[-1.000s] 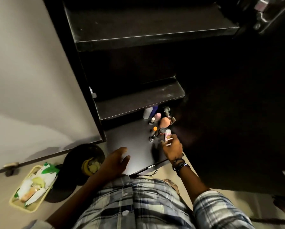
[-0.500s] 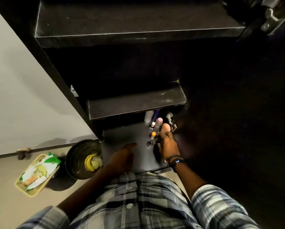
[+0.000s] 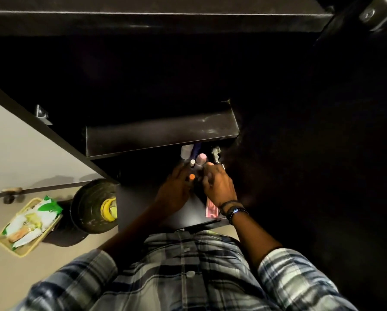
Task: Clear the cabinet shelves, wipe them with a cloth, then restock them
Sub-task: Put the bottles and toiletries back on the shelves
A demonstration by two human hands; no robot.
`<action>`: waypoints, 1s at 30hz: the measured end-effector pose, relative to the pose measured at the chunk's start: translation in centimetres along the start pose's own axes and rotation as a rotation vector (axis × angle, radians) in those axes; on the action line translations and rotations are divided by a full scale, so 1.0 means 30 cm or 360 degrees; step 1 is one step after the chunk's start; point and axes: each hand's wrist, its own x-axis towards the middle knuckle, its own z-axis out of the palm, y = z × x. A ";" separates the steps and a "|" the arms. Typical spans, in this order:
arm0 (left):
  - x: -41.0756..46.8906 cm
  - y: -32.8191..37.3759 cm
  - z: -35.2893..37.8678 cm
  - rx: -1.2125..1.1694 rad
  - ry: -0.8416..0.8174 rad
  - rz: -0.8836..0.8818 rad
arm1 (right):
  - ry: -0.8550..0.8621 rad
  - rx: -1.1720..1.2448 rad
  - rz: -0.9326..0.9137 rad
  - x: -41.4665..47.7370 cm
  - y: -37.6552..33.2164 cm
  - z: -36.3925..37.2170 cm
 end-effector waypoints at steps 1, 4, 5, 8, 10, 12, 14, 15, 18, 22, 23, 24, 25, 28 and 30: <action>0.021 0.015 -0.013 0.0072 0.0073 -0.0010 | 0.0077 0.0036 -0.0017 0.020 -0.016 -0.011; 0.101 0.071 -0.063 0.0393 0.0207 -0.0093 | 0.0247 0.0124 -0.0047 0.098 -0.072 -0.041; 0.128 0.092 -0.081 0.0500 0.0217 -0.0119 | 0.0251 0.0104 -0.0024 0.128 -0.087 -0.049; 0.207 0.110 -0.107 0.0644 0.0072 -0.0130 | 0.0116 -0.0018 0.0043 0.207 -0.119 -0.075; 0.240 0.095 -0.104 0.0566 0.0022 -0.0138 | -0.0017 -0.0170 -0.0031 0.239 -0.134 -0.097; 0.256 0.074 -0.102 0.0428 0.0049 -0.0141 | -0.0149 -0.0283 -0.0069 0.256 -0.146 -0.114; 0.259 0.061 -0.109 0.0401 -0.0001 -0.0132 | -0.0218 -0.0264 -0.0040 0.270 -0.146 -0.121; 0.259 0.058 -0.115 0.0398 -0.0081 -0.0176 | -0.0227 -0.0230 -0.0025 0.276 -0.145 -0.119; 0.245 0.056 -0.135 0.0423 -0.0109 -0.0191 | -0.0211 -0.0275 -0.0030 0.290 -0.143 -0.103; 0.191 0.044 -0.171 0.0447 0.0042 -0.0159 | -0.0209 -0.0308 -0.0006 0.304 -0.130 -0.074; 0.184 0.027 -0.176 0.0474 0.0042 -0.0249 | -0.0196 -0.0328 -0.0004 0.307 -0.126 -0.067; 0.181 0.007 -0.181 0.0495 0.0069 -0.0314 | -0.0176 -0.0333 -0.0015 0.307 -0.126 -0.063; 0.171 -0.009 -0.190 0.0506 0.0080 -0.0357 | -0.0163 -0.0327 -0.0037 0.305 -0.130 -0.058; 0.106 -0.043 -0.202 0.0413 0.0198 -0.0275 | -0.0143 -0.0284 -0.0127 0.279 -0.151 -0.036; 0.041 -0.056 -0.213 0.0249 0.0389 -0.0240 | -0.0089 -0.0144 -0.0138 0.242 -0.167 -0.015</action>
